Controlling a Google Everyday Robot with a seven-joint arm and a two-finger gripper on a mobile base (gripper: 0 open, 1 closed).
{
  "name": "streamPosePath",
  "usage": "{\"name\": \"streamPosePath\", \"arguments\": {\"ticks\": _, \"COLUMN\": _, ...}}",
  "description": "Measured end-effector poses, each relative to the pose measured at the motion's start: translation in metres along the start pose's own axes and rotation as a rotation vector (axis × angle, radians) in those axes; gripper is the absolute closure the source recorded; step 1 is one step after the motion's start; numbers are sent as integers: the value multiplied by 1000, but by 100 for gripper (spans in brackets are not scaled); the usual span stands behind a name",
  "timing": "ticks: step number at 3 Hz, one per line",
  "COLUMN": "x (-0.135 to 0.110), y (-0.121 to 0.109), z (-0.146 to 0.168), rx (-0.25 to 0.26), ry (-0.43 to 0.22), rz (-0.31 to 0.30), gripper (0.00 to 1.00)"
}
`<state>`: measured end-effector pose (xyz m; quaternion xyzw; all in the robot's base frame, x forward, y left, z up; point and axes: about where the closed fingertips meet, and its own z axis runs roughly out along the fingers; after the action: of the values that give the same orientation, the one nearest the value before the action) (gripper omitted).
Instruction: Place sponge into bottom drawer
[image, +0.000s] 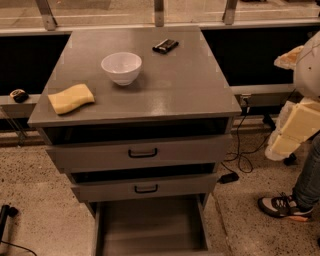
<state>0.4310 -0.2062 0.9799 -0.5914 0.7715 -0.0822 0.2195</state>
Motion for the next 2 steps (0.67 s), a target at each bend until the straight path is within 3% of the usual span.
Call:
{"name": "streamPosePath", "arguments": {"ticks": 1, "x": 0, "y": 0, "z": 0, "rx": 0, "ry": 0, "rz": 0, "gripper": 0}}
{"name": "streamPosePath", "arguments": {"ticks": 2, "x": -42, "y": -15, "z": 16, "rx": -16, "ry": 7, "rz": -92, "gripper": 0}}
